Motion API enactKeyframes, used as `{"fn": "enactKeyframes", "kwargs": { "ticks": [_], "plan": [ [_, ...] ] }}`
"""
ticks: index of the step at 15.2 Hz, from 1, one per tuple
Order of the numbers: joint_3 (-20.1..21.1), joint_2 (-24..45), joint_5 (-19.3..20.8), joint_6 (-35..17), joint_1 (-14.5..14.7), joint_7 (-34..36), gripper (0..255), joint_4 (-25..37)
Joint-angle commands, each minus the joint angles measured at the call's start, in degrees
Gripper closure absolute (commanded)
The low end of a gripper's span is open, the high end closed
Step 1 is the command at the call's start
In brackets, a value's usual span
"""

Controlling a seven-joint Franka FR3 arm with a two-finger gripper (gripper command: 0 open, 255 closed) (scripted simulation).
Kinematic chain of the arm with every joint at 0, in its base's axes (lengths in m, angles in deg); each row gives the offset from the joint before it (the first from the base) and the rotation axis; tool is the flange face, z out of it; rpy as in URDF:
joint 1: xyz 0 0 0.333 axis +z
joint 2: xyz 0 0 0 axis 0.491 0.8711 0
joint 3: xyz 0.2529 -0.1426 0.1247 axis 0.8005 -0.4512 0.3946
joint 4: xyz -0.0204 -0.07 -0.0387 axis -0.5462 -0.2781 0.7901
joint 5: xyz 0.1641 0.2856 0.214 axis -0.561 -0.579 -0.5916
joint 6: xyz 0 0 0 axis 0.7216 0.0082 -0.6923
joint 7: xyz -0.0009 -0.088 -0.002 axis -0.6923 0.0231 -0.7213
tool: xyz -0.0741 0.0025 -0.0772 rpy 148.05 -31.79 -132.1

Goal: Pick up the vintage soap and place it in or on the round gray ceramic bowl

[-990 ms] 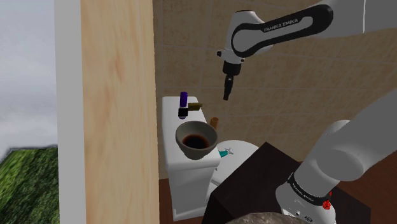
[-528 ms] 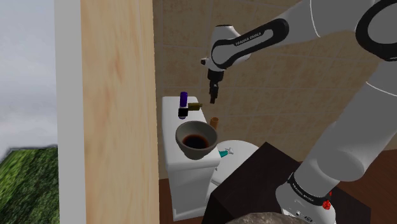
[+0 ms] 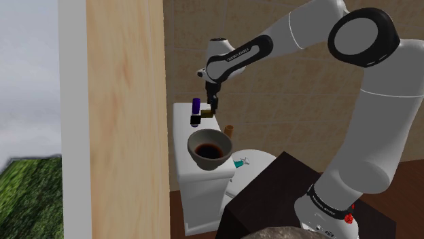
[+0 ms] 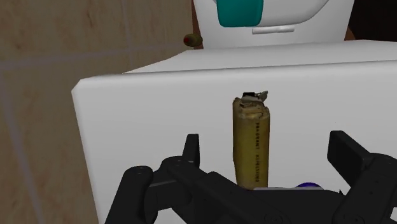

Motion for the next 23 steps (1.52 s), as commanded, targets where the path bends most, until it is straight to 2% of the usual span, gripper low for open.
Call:
{"fn": "enactKeyframes", "kwargs": {
  "ticks": [1, 7, 15, 16, 23],
  "plan": [
    [0.16, 1.55, 0.21, -0.96, 0.1, -0.53, 0, 0.75],
    [0.0, 4.6, 0.43, -5.14, -0.04, -0.39, 0, -0.38],
    [0.0, 4.6, 0.43, -5.14, -0.04, -0.39, 0, -0.38],
    [0.0, 4.6, 0.43, -5.14, -0.04, -0.39, 255, -0.38],
    [0.0, 4.6, 0.43, -5.14, -0.04, -0.39, 255, -0.38]
  ]
}}
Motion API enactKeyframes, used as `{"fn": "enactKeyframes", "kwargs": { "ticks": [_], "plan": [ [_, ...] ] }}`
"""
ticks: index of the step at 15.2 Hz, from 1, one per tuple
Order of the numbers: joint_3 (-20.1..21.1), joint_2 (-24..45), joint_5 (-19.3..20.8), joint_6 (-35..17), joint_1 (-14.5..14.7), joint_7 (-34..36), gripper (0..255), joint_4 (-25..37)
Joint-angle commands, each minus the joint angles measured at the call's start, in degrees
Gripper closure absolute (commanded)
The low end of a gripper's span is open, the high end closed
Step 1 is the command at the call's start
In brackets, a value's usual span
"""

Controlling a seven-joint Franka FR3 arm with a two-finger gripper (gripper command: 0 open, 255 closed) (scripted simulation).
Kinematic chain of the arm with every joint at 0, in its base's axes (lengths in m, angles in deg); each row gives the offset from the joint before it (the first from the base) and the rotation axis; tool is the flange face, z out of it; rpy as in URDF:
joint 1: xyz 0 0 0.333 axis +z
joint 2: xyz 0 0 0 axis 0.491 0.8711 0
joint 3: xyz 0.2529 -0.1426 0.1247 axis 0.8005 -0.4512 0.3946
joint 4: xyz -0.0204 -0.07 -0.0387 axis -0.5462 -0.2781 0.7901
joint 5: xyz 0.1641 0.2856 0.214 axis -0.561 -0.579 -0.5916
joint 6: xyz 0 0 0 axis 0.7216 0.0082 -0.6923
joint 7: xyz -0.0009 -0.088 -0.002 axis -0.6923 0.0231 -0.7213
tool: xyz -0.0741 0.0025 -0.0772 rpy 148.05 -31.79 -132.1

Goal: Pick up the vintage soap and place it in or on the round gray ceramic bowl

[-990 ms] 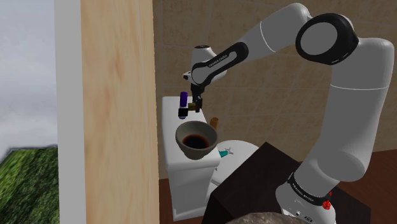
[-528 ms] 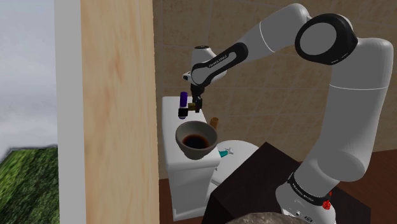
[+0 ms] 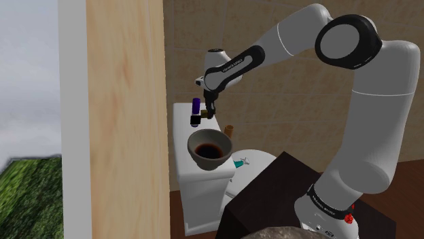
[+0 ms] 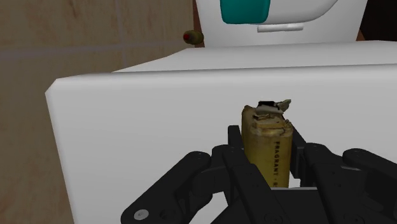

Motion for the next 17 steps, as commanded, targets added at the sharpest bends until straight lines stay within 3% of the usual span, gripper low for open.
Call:
{"fn": "enactKeyframes", "kwargs": {
  "ticks": [1, 17],
  "plan": [
    [0.0, 0.0, 0.0, 0.0, 0.0, 0.0, 255, 0.0],
    [0.17, -5.99, -0.55, 9.89, -0.01, -0.86, 255, 3.93]
  ]
}}
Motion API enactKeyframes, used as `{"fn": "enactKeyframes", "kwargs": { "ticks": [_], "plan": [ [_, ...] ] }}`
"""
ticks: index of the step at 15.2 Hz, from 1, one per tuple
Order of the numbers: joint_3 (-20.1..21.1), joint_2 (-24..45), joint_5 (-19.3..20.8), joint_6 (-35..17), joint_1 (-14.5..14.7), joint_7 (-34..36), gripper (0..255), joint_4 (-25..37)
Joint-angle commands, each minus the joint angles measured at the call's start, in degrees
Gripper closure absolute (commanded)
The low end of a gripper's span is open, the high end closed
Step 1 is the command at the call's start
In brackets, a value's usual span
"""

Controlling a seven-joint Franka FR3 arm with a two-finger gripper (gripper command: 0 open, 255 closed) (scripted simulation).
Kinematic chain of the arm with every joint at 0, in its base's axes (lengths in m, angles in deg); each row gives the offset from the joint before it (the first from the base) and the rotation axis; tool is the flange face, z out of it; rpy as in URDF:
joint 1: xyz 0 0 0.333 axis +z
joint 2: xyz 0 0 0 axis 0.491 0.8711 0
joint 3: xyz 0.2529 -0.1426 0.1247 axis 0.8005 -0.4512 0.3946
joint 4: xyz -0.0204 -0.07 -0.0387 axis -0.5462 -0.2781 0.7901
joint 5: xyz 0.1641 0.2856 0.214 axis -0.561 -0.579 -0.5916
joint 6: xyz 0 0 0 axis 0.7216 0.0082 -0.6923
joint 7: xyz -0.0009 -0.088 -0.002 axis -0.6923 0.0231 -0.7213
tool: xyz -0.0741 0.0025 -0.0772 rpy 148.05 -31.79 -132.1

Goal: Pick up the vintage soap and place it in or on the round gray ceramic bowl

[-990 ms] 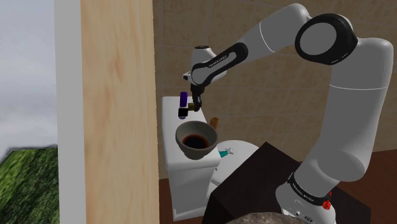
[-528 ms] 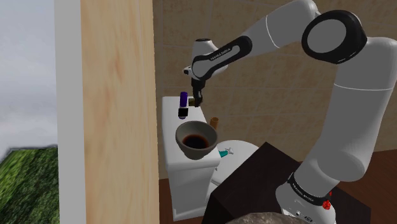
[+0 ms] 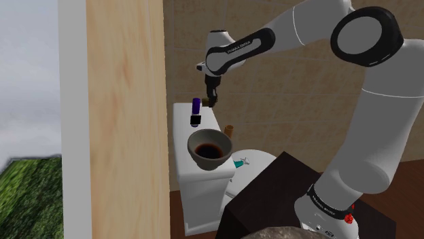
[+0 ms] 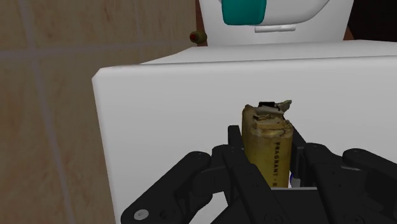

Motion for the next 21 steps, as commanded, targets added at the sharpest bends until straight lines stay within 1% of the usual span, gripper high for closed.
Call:
{"fn": "enactKeyframes", "kwargs": {
  "ticks": [1, 18, 21],
  "plan": [
    [0.02, -0.78, -0.07, 1.5, 0.0, -0.12, 255, 0.69],
    [0.11, -4.55, -0.48, 13.13, 0.06, -0.95, 255, 8.57],
    [1.3, -9.35, -0.22, 11.83, 1.67, 2.04, 255, 2.27]
  ]
}}
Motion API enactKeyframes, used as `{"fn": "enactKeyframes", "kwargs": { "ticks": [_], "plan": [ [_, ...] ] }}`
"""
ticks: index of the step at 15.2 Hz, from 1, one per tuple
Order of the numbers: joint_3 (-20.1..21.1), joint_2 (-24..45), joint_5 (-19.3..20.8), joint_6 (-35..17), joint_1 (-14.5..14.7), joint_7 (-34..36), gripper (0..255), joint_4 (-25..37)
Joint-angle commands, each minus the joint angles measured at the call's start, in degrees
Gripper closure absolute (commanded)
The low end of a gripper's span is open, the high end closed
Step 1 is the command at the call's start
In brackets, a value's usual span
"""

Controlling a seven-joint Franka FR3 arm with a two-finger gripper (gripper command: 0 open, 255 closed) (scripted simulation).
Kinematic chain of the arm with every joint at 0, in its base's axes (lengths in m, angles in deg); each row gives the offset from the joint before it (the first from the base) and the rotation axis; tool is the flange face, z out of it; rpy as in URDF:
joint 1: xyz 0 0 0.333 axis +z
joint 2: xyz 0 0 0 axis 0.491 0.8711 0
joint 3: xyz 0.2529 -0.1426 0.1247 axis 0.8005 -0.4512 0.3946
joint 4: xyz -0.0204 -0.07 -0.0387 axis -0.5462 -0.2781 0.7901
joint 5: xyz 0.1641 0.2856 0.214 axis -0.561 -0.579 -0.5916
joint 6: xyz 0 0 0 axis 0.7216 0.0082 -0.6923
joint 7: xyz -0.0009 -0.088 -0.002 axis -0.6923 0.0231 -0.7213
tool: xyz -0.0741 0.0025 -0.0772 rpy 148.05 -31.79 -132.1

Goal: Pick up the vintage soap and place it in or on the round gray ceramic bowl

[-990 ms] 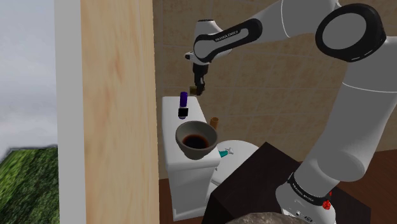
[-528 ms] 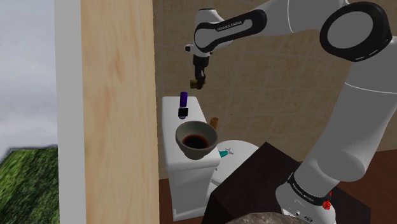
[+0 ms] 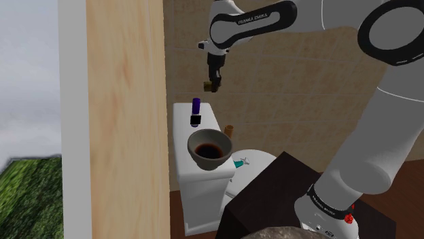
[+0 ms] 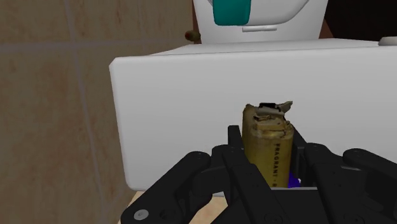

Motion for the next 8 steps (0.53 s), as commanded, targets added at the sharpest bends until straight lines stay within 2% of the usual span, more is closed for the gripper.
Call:
{"fn": "enactKeyframes", "kwargs": {
  "ticks": [1, 8],
  "plan": [
    [0.78, -2.65, 0.12, -0.9, 0.97, 1.89, 255, -3.67],
    [4.58, -12.26, -0.36, -2.19, 4.64, 9.25, 255, -15.08]
  ]
}}
